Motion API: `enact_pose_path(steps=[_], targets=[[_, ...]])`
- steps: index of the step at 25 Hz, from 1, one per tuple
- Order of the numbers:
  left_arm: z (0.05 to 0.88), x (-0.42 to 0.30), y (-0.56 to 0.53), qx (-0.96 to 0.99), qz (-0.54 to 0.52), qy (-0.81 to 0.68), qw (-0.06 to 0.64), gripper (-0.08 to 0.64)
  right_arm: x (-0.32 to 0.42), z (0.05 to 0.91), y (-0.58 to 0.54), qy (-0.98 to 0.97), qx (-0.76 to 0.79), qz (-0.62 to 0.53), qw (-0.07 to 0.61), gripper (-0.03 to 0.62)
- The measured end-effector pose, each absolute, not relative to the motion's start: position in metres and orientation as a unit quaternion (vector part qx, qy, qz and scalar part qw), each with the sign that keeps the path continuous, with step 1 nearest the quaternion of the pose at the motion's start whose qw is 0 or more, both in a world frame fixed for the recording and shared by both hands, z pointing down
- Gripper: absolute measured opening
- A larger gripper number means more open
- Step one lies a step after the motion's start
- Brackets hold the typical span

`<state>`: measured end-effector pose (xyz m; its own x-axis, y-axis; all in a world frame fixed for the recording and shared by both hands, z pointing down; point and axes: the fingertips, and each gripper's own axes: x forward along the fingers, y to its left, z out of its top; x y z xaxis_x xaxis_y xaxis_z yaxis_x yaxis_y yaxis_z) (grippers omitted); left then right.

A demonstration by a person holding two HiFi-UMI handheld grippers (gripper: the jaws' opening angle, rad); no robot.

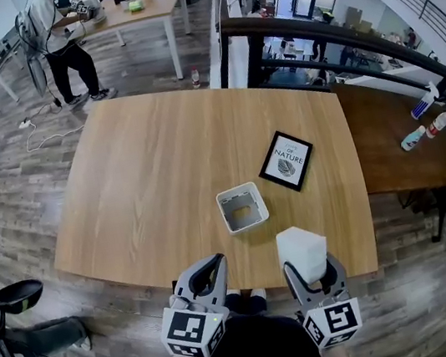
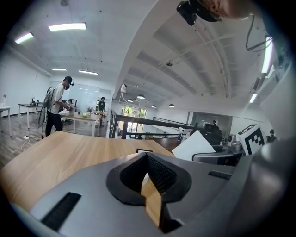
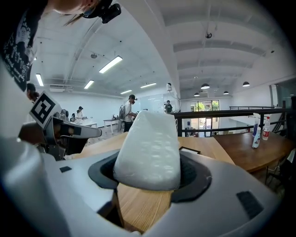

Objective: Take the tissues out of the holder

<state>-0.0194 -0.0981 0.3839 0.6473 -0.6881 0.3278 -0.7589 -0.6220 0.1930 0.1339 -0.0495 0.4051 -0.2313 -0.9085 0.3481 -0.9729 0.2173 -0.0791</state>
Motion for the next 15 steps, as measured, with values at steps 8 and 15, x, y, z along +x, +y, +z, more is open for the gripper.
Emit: enact_pose_path(steps=[8, 15], targets=[[0.379, -0.019, -0.095, 0.896, 0.108, -0.402, 0.151, 0.005, 0.129, 0.401, -0.035, -0.771, 0.612, 0.145, 0.105, 0.288], [0.375, -0.017, -0.09, 0.898, 0.106, -0.401, 0.145, 0.005, 0.122, 0.404, -0.026, -0.784, 0.599, 0.127, 0.106, 0.288]])
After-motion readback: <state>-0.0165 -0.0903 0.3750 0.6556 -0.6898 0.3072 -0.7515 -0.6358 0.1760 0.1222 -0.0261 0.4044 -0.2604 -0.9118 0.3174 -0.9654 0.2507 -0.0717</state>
